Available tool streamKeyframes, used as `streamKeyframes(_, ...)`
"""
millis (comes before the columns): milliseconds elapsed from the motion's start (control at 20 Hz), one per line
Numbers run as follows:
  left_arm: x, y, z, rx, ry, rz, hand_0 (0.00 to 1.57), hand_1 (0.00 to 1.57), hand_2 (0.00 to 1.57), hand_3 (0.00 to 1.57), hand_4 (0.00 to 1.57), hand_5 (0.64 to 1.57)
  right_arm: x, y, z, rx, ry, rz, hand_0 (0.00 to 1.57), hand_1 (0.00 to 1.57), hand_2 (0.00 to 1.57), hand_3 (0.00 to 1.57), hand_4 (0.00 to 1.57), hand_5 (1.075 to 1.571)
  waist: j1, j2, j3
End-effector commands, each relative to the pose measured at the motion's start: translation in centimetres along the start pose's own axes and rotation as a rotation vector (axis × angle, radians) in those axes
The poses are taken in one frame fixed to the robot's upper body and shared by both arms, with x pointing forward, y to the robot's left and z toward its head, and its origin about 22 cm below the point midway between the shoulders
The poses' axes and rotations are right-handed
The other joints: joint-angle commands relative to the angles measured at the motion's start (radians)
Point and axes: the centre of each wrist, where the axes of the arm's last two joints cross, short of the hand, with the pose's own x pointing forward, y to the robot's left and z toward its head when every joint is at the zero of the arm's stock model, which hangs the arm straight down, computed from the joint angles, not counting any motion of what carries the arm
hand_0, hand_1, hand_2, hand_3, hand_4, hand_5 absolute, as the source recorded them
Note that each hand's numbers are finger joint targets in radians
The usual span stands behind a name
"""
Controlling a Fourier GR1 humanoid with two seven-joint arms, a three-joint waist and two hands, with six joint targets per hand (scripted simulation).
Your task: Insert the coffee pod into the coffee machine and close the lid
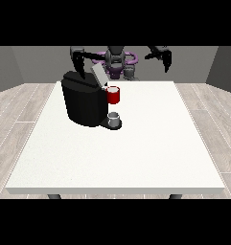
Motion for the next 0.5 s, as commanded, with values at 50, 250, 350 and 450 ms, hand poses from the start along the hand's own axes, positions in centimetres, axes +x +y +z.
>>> streamKeyframes(50, 2.1, 1.4, 1.1, 0.009, -0.011, -0.021, 0.00, 0.00, 0.00, 0.00, 0.36, 1.571, 1.4, 1.2, -1.2, 0.029, -0.016, 0.033, 0.00, 0.00, 0.00, 0.00, 0.00, 1.571, 0.001, 0.018, 0.0000)
streamKeyframes(250, 3.2, 2.4, 0.5, 0.092, -0.055, -0.031, 0.00, 0.00, 0.00, 0.00, 0.36, 1.571, 2.8, 4.1, -1.8, 0.106, -0.075, 0.047, 0.00, 0.00, 0.00, 0.00, 0.00, 1.571, -0.043, 0.082, -0.0002)
streamKeyframes(350, 2.5, -0.2, 1.6, 0.080, -0.070, -0.031, 0.00, 0.00, 0.00, 0.00, 0.38, 1.571, 3.3, 2.2, -2.5, 0.066, -0.096, 0.041, 0.00, 0.00, 0.00, 0.00, 0.07, 1.571, -0.019, 0.093, -0.0001)
streamKeyframes(450, 0.4, 1.7, 3.5, 0.092, -0.048, -0.019, 0.00, 0.00, 0.00, 0.00, 0.34, 1.571, 1.6, 5.3, -1.5, 0.118, -0.071, 0.037, 0.00, 0.00, 0.00, 0.00, 0.08, 1.571, -0.055, 0.076, -0.0003)
